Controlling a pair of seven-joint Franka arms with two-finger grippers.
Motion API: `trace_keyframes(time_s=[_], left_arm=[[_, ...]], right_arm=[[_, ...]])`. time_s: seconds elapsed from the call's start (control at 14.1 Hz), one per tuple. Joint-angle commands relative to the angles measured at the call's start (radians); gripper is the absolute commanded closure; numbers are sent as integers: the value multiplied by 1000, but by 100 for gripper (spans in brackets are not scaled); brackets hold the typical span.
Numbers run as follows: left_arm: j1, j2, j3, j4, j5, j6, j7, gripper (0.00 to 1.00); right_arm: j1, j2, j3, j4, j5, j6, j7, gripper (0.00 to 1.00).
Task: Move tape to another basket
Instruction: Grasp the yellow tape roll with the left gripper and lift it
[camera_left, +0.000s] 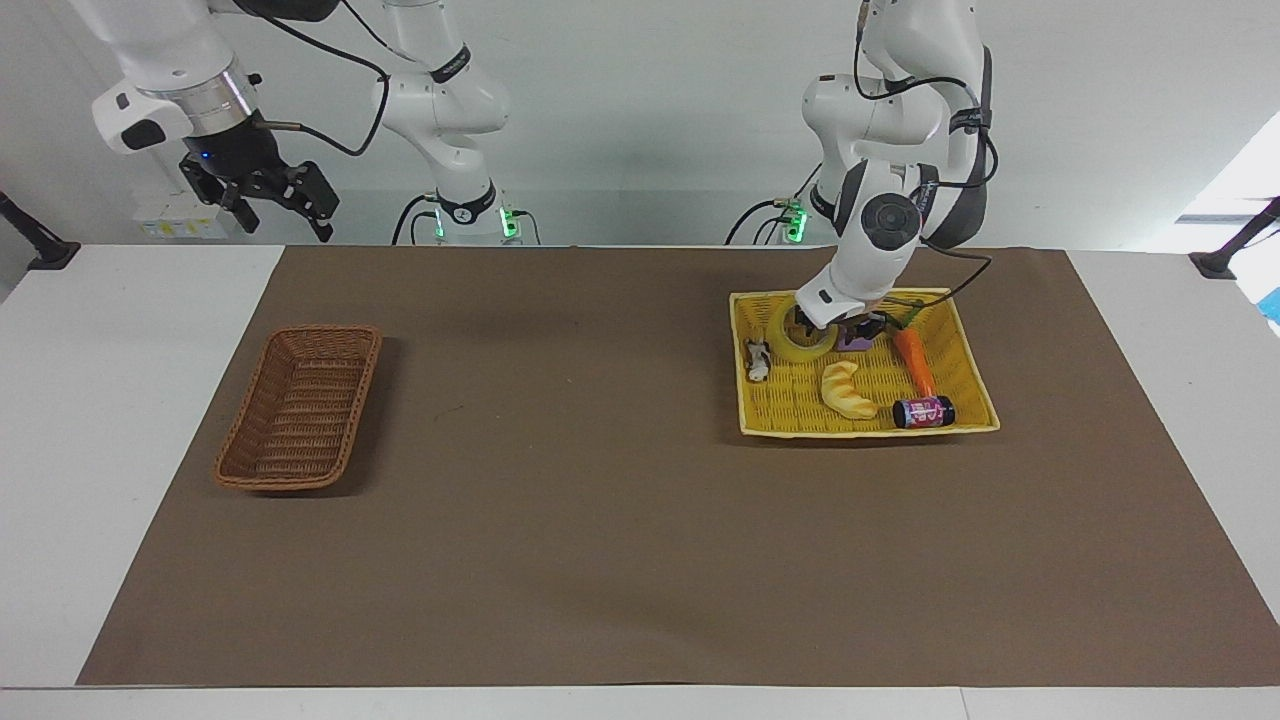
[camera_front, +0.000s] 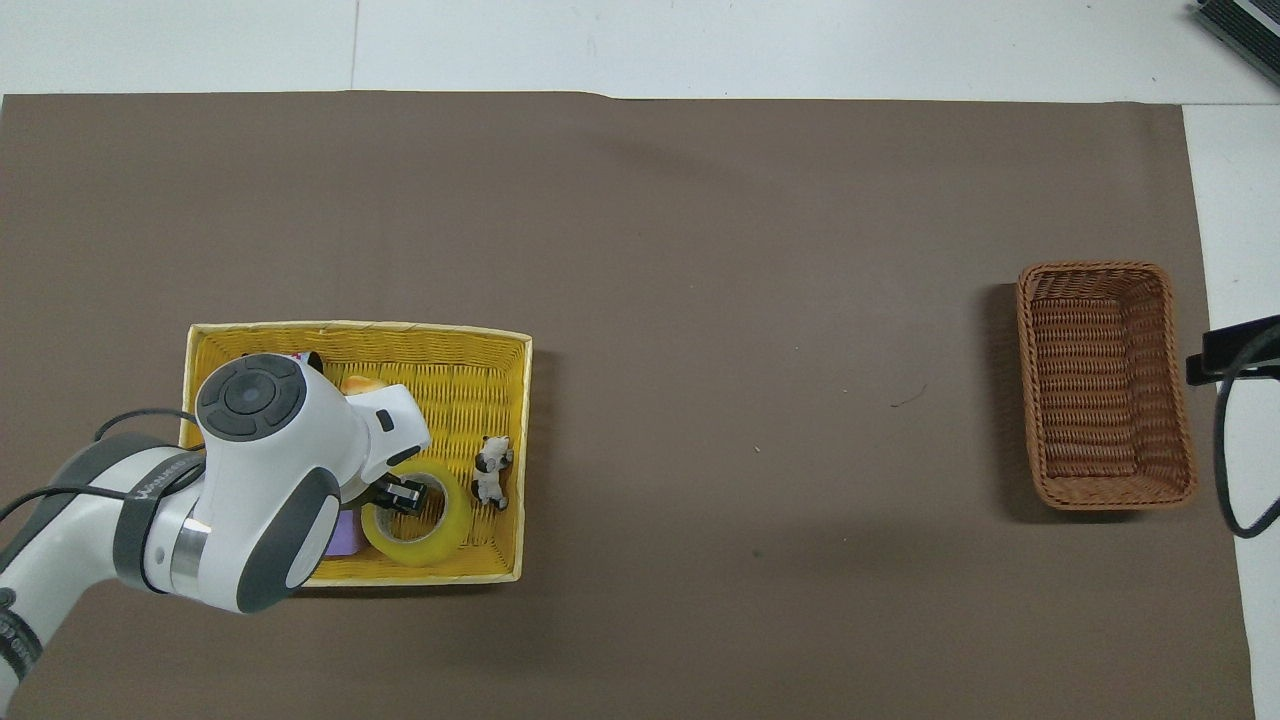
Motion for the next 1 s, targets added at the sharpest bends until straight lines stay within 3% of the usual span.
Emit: trace_keyframes(time_s=[0.0, 0.28, 0.36, 0.5, 0.64, 0.93], left_arm=[[-11, -44, 11, -53, -13, 10, 15, 38], [-17, -11, 11, -79, -13, 63, 12, 39], [-17, -11, 9, -79, -13, 61, 12, 47], [-17, -5, 11, -70, -13, 50, 1, 100], [-17, 5, 11, -38, -12, 5, 6, 100], [-17, 84, 11, 138, -12, -149, -2, 100]], right_arm=[[-9, -23, 2, -26, -3, 4, -24, 0], [-9, -23, 2, -26, -3, 4, -24, 0], [-9, -23, 2, -26, -1, 4, -24, 0], [-9, -23, 2, -26, -1, 4, -24, 0], [-9, -23, 2, -26, -1, 5, -24, 0], [-9, -23, 2, -26, -1, 5, -24, 0]])
